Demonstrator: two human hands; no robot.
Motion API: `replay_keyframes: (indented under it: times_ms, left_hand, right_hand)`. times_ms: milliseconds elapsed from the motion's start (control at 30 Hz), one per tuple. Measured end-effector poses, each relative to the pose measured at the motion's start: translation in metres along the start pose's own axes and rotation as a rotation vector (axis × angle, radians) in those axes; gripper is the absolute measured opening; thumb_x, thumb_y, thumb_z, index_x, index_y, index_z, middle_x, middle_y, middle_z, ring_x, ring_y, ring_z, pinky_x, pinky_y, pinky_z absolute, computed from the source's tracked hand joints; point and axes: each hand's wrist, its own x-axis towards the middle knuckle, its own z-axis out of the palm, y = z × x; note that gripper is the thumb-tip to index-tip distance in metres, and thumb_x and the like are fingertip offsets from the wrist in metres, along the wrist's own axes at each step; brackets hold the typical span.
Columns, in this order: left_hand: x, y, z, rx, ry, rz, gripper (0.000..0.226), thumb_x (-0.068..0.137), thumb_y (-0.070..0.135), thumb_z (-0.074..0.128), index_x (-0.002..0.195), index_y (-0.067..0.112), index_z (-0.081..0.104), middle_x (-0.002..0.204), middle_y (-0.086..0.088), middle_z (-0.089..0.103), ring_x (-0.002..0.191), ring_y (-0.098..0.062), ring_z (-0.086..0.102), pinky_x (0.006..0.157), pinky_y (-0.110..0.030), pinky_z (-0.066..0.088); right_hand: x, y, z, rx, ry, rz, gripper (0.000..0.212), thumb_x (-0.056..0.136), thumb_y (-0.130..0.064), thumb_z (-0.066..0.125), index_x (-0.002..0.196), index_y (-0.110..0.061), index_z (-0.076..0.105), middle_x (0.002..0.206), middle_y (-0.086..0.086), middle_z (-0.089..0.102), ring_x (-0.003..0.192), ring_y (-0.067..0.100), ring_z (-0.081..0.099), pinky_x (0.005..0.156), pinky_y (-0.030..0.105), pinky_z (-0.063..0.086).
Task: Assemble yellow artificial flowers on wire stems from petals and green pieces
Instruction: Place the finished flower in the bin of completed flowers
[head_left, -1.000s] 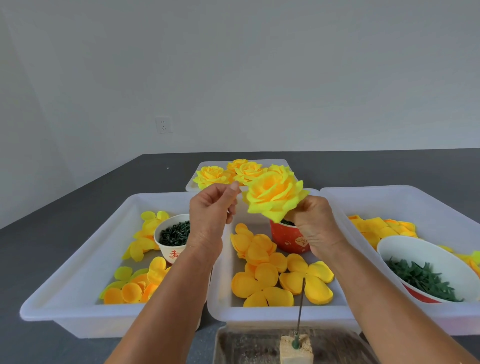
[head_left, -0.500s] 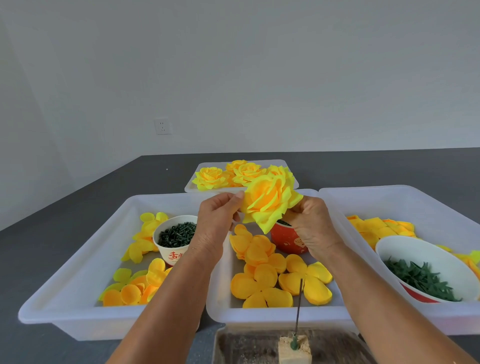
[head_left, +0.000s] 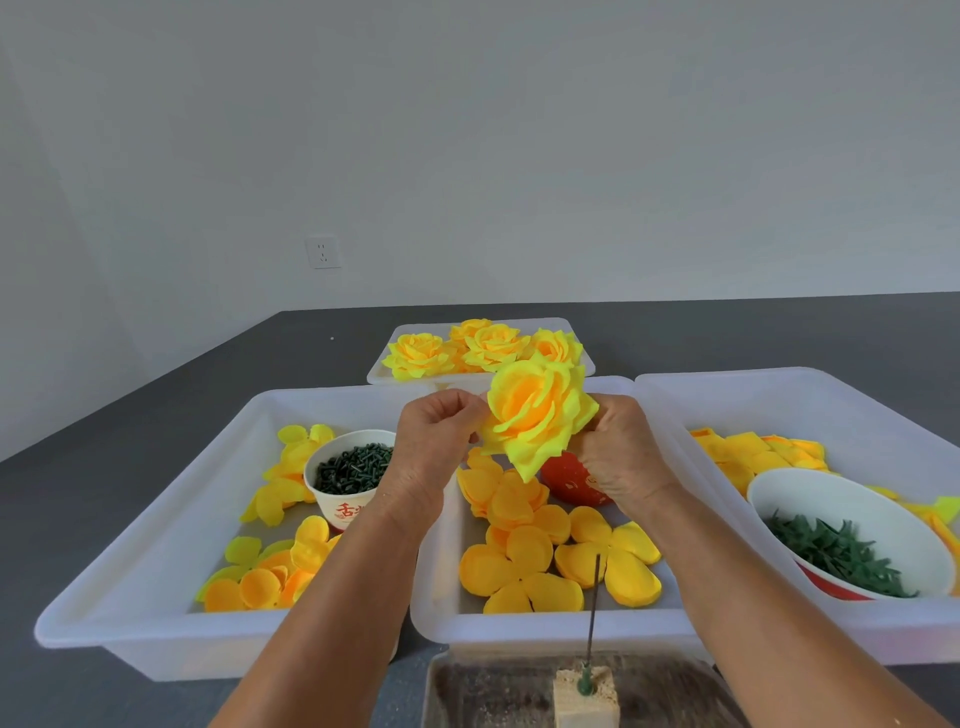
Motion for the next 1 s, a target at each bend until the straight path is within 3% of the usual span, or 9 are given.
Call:
replay_keyframes:
  times_ms: [100, 200, 333, 433, 600, 733, 900, 1000]
  left_hand:
    - [0.0012, -0.0019, 0.0005, 0.015, -0.021, 0.019, 0.027, 0.086, 0.000, 0.058, 0.061, 0.011, 0.062, 0.050, 0.007, 0.054, 0.044, 0.001, 0.047, 0.041, -0.014, 0.038]
    - [0.0014, -0.0030, -0.0005, 0.059, -0.013, 0.115, 0.024, 0.084, -0.004, 0.061, 0.064, 0.011, 0.064, 0.058, 0.001, 0.058, 0.048, 0.000, 0.048, 0.043, -0.014, 0.040]
    - [0.0041, -0.0066, -0.0019, 0.145, 0.093, 0.184, 0.023, 0.080, -0.003, 0.065, 0.063, 0.012, 0.067, 0.061, -0.003, 0.061, 0.056, -0.011, 0.051, 0.054, -0.024, 0.047]
    - [0.0036, -0.0066, -0.0014, 0.121, 0.109, 0.161, 0.026, 0.082, -0.006, 0.058, 0.063, 0.011, 0.064, 0.051, 0.005, 0.055, 0.046, -0.005, 0.044, 0.045, -0.018, 0.040]
    - [0.0031, -0.0067, -0.0010, 0.103, 0.013, 0.114, 0.023, 0.092, 0.004, 0.052, 0.070, 0.009, 0.058, 0.049, 0.000, 0.050, 0.039, -0.007, 0.043, 0.038, -0.016, 0.033]
    - [0.0031, -0.0050, -0.0004, 0.125, 0.107, 0.165, 0.021, 0.086, -0.003, 0.057, 0.067, 0.006, 0.059, 0.057, -0.007, 0.051, 0.050, -0.010, 0.041, 0.046, -0.019, 0.037]
    - [0.0005, -0.0007, -0.0028, -0.122, 0.086, 0.057, 0.030, 0.092, 0.019, 0.058, 0.064, 0.007, 0.056, 0.046, 0.002, 0.047, 0.038, -0.007, 0.036, 0.036, -0.015, 0.029]
    - [-0.0002, 0.0005, -0.0018, -0.086, 0.074, -0.010, 0.034, 0.090, 0.029, 0.060, 0.064, 0.008, 0.059, 0.047, 0.001, 0.049, 0.039, -0.009, 0.036, 0.036, -0.015, 0.028]
  right_hand:
    - [0.0001, 0.0007, 0.0006, -0.028, 0.011, 0.012, 0.018, 0.080, -0.006, 0.072, 0.068, -0.019, 0.069, 0.068, -0.007, 0.066, 0.069, 0.013, 0.062, 0.065, 0.023, 0.049]
    - [-0.0002, 0.0006, 0.0008, -0.068, 0.014, 0.007, 0.005, 0.080, -0.007, 0.072, 0.076, -0.004, 0.072, 0.075, 0.010, 0.071, 0.076, 0.028, 0.064, 0.070, 0.034, 0.053]
    - [-0.0011, 0.0008, 0.0007, -0.153, -0.069, 0.017, 0.008, 0.079, -0.002, 0.070, 0.083, -0.008, 0.072, 0.072, -0.010, 0.062, 0.078, 0.018, 0.060, 0.073, 0.025, 0.043]
    - [-0.0015, -0.0011, -0.0002, -0.123, -0.084, 0.032, 0.016, 0.079, -0.004, 0.071, 0.078, -0.020, 0.070, 0.071, -0.020, 0.059, 0.074, 0.006, 0.058, 0.075, 0.025, 0.044]
    - [-0.0010, -0.0010, -0.0002, -0.052, -0.045, 0.075, 0.027, 0.079, -0.005, 0.072, 0.069, -0.029, 0.066, 0.073, -0.012, 0.065, 0.081, 0.017, 0.064, 0.082, 0.034, 0.051]
    - [-0.0014, -0.0008, 0.0012, -0.150, -0.129, 0.047, 0.003, 0.077, -0.006, 0.073, 0.080, -0.007, 0.072, 0.081, 0.006, 0.070, 0.083, 0.024, 0.064, 0.083, 0.043, 0.053]
    - [0.0001, -0.0032, -0.0011, 0.012, 0.014, 0.051, 0.009, 0.079, -0.003, 0.071, 0.087, 0.003, 0.071, 0.087, 0.018, 0.071, 0.087, 0.031, 0.065, 0.078, 0.032, 0.054]
    - [0.0001, -0.0046, -0.0019, 0.072, 0.088, 0.050, 0.005, 0.076, -0.005, 0.074, 0.079, -0.003, 0.071, 0.083, 0.014, 0.071, 0.071, 0.014, 0.064, 0.063, 0.013, 0.050]
